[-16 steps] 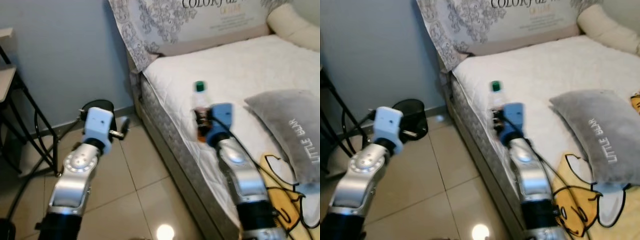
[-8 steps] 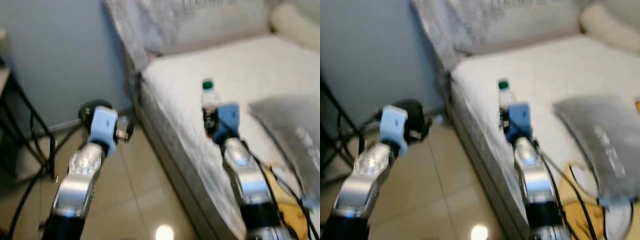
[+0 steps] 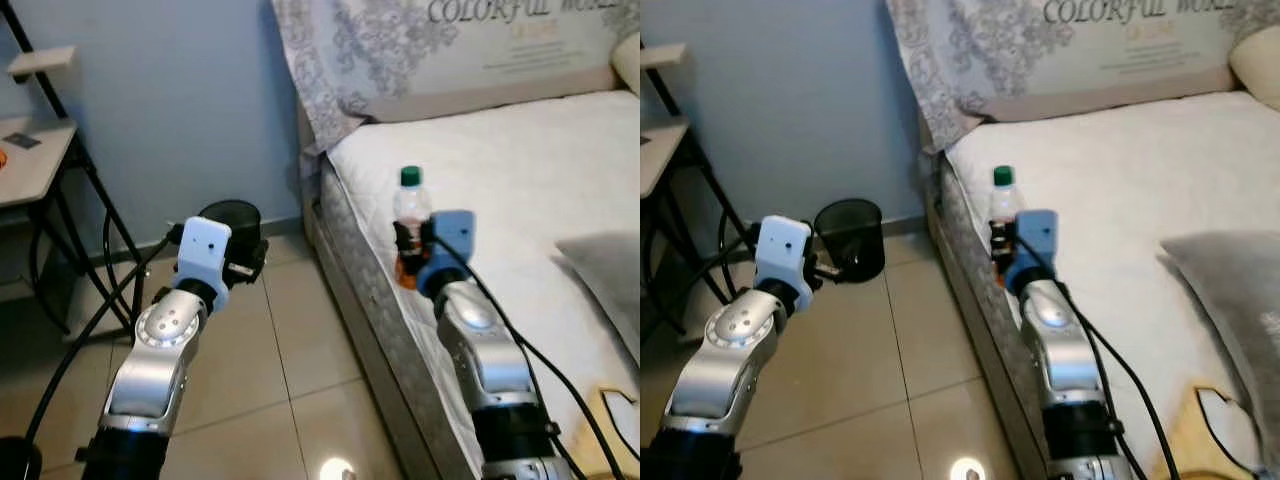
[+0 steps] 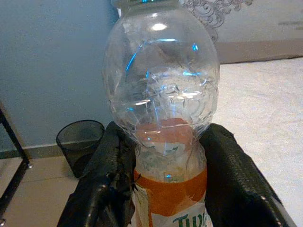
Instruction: Clean up the room
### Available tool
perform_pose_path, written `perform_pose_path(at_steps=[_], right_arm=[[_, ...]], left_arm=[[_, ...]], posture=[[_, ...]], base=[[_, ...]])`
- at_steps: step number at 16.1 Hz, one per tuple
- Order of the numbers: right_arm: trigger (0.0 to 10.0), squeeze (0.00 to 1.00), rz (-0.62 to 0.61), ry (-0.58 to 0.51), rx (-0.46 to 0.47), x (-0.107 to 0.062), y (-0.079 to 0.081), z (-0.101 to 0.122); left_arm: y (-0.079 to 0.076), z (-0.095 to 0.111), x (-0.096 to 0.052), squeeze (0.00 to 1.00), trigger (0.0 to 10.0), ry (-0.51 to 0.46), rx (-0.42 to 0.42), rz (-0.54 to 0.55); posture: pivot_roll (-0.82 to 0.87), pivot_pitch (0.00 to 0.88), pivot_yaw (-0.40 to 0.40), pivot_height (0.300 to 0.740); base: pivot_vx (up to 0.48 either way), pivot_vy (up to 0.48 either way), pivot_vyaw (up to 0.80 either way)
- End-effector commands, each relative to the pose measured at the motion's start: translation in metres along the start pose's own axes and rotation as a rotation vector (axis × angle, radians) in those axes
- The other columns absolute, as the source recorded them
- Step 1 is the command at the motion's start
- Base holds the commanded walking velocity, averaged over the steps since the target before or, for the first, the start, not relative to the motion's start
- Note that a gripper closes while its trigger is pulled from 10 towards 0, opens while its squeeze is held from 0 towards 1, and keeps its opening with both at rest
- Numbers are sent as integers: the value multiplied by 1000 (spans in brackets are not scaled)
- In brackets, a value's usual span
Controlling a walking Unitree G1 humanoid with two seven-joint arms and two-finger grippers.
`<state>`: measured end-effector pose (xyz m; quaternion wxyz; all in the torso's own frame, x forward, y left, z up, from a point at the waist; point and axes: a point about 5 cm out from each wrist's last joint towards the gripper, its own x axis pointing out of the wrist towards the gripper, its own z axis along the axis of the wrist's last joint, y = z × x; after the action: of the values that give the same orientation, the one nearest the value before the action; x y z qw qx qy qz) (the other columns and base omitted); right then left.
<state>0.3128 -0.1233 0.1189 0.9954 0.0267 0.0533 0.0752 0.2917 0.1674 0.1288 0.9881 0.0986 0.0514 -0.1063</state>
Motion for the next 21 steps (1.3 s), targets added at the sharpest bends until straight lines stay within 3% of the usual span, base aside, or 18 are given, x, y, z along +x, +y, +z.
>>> perform_pose_path(at_steps=[1, 15, 18, 21], right_arm=[[10000, 0, 59, -11, 43, 1, 14, 4], [10000, 0, 74, 7, 62, 1, 13, 5], [10000, 0, 103, -8, 30, 1, 16, 7], [10000, 0, 85, 10, 58, 1, 15, 5]], left_arm=[[8, 3, -2, 0, 10000, -3, 10, 27], [5, 5, 0, 0, 10000, 6, 18, 8], [5, 6, 0, 0, 10000, 7, 18, 7], [5, 7, 0, 0, 10000, 7, 19, 4]], posture=[[68, 0, 24, 740], [72, 0, 37, 740], [72, 0, 38, 740], [71, 0, 40, 740]], base=[[285, 0, 0], [284, 0, 113], [282, 0, 0], [280, 0, 510]])
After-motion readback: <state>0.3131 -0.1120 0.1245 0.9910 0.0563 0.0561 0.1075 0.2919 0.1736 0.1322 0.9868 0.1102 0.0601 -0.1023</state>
